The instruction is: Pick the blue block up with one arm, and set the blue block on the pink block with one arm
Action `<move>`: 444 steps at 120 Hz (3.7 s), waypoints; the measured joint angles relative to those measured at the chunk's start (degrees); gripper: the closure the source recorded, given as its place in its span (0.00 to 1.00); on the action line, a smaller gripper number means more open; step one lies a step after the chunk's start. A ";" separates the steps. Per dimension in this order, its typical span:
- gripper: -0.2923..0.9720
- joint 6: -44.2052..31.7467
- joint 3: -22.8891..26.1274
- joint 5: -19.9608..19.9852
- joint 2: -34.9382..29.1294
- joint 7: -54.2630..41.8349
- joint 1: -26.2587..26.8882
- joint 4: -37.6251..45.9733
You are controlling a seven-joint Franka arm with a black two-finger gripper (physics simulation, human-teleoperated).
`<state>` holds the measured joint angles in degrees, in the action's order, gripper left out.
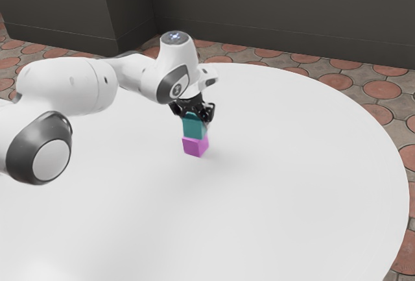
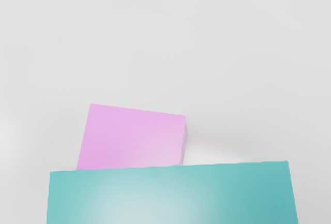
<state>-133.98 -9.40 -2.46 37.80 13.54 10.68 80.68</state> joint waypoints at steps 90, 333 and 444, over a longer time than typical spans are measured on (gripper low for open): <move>0.53 -6.39 -0.03 9.07 -2.62 -20.39 -1.17 7.02; 0.53 -13.54 -0.13 16.42 3.75 -26.77 -3.43 2.98; 0.27 -12.54 -3.62 17.77 -2.56 -30.86 -0.58 2.62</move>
<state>-146.52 -13.01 15.31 35.24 -17.32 10.10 83.30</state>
